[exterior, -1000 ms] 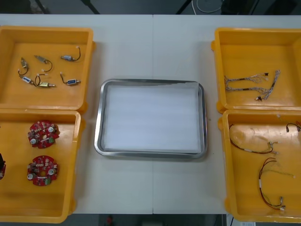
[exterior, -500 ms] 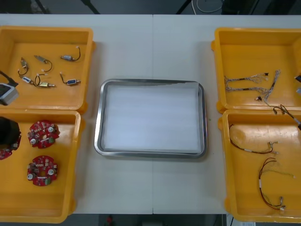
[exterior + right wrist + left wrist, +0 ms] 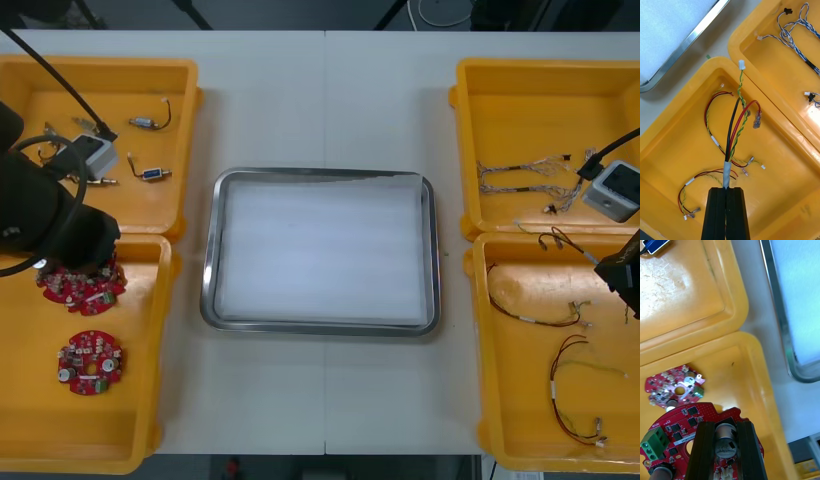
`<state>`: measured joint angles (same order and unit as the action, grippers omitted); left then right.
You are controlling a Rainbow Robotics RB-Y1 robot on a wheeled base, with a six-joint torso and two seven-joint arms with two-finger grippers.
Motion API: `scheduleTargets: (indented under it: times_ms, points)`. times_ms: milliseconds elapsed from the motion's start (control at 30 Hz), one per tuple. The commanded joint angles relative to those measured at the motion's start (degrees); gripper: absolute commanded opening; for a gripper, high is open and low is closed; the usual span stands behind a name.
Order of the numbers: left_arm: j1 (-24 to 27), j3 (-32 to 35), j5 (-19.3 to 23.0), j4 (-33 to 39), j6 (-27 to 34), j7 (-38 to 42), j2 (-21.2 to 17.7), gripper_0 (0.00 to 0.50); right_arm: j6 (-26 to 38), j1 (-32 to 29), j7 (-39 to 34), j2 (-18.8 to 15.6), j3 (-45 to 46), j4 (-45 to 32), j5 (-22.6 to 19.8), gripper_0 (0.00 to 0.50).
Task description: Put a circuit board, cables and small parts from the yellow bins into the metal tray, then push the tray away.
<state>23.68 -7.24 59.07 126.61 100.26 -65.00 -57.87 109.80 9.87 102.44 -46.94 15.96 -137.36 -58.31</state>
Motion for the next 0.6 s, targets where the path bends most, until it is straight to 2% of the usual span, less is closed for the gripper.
scheduleTargets:
  times_ms: [33, 233, 600]
  points:
    - [7.6, -4.0, 0.2, 2.0, 2.6, 6.5, 3.3, 0.000, 0.2, 1.6, -2.0, -2.8, -0.5, -1.6, -1.2, 0.000]
    - [13.4, -8.9, -1.0, 2.2, 5.6, 14.0, 8.7, 0.000, 0.2, 1.7, -2.0, -3.2, -0.5, -1.6, -1.4, 0.000]
    - [19.6, -19.0, -6.4, -1.4, 6.1, 28.4, 16.8, 0.000, 0.2, 1.9, -2.2, -3.3, -0.5, -1.6, -0.1, 0.000]
